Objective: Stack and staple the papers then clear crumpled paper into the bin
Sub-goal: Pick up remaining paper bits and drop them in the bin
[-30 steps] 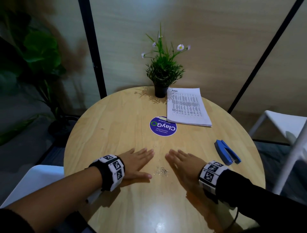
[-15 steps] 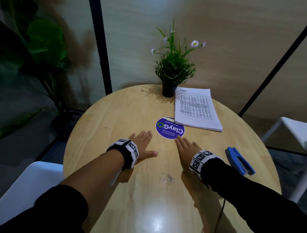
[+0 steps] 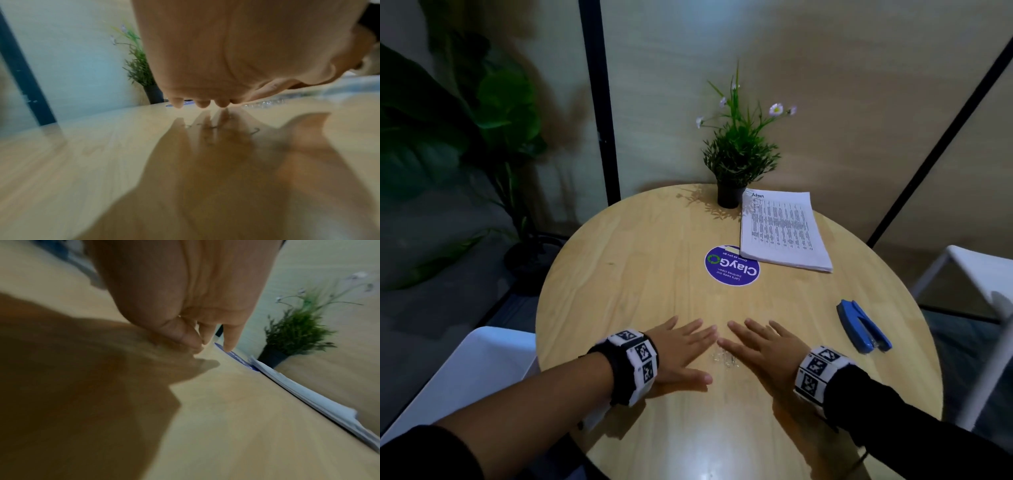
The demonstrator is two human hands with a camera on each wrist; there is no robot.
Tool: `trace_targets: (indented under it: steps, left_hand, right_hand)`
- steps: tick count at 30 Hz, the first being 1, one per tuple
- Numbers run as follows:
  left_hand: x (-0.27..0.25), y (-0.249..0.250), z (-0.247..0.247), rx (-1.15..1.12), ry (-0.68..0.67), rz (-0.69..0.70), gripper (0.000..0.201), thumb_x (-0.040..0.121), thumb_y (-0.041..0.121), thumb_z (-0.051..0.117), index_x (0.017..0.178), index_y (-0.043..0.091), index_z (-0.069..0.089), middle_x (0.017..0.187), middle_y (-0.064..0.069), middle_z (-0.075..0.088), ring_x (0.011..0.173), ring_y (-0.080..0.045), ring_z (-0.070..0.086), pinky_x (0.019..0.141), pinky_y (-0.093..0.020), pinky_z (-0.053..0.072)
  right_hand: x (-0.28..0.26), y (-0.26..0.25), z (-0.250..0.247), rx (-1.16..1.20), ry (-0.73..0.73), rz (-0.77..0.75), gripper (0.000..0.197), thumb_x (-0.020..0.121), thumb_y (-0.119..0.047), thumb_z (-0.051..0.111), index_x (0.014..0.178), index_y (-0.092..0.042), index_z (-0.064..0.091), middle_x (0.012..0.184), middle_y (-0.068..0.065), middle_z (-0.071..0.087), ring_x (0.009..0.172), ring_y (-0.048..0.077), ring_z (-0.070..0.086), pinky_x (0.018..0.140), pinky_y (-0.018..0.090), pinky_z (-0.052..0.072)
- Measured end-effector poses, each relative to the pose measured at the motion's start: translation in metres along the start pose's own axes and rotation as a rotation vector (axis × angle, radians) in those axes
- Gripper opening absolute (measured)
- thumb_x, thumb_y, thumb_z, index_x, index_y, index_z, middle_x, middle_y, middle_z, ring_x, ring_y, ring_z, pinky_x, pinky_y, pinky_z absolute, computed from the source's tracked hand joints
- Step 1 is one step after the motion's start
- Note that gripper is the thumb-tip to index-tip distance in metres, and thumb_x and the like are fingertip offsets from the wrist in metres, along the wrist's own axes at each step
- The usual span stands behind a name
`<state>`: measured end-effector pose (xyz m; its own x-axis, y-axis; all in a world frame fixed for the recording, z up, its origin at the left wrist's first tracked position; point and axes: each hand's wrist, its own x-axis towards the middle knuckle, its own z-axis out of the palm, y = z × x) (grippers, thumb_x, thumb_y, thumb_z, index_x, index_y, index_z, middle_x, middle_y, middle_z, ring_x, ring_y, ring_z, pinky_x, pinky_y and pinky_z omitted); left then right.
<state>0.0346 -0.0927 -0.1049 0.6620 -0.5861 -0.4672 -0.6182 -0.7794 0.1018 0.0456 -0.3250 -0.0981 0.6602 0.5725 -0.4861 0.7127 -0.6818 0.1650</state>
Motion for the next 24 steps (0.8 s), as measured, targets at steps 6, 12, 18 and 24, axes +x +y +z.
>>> trace_targets:
  steps: [6, 12, 18, 24]
  left_hand:
    - [-0.042, -0.025, 0.012, -0.151, 0.100, -0.421, 0.128, 0.049, 0.090, -0.010, 0.149, 0.010, -0.012, 0.158, -0.006, -0.019, 0.147, -0.021, -0.012, 0.119, -0.046, -0.003]
    - [-0.061, -0.011, 0.043, -0.263, 0.057, -0.728, 0.163, 0.012, 0.093, -0.022, 0.149, 0.005, -0.011, 0.158, -0.011, -0.015, 0.147, -0.024, -0.013, 0.117, -0.047, -0.011]
    - [-0.027, 0.033, 0.037, -0.283, 0.140, -0.550, 0.140, 0.044, 0.098, 0.004, 0.146, 0.004, -0.017, 0.156, -0.010, -0.023, 0.146, -0.022, -0.018, 0.118, -0.044, -0.011]
    - [0.000, 0.055, 0.029, -0.210, 0.126, -0.393, 0.117, 0.070, 0.087, 0.024, 0.147, 0.010, -0.018, 0.157, -0.004, -0.023, 0.146, -0.019, -0.018, 0.120, -0.045, -0.007]
  right_hand:
    - [-0.039, 0.017, 0.011, 0.275, -0.053, 0.404, 0.077, 0.094, -0.026, 0.046, 0.150, -0.023, -0.007, 0.159, 0.000, -0.012, 0.148, 0.021, -0.002, 0.118, 0.044, 0.009]
    - [-0.045, 0.001, 0.020, 0.147, -0.205, 0.551, 0.083, 0.095, -0.029, 0.046, 0.148, -0.009, -0.016, 0.157, 0.010, -0.019, 0.148, 0.027, -0.004, 0.119, 0.047, 0.010]
    - [-0.016, -0.041, 0.008, 0.044, -0.160, 0.462, 0.079, 0.097, -0.026, 0.041, 0.147, -0.003, -0.016, 0.157, 0.013, -0.020, 0.147, 0.030, -0.004, 0.117, 0.049, 0.015]
    - [-0.002, -0.066, -0.003, -0.001, -0.137, 0.342, 0.095, 0.091, -0.045, 0.049, 0.147, -0.006, -0.017, 0.157, 0.011, -0.021, 0.147, 0.030, -0.007, 0.116, 0.050, 0.014]
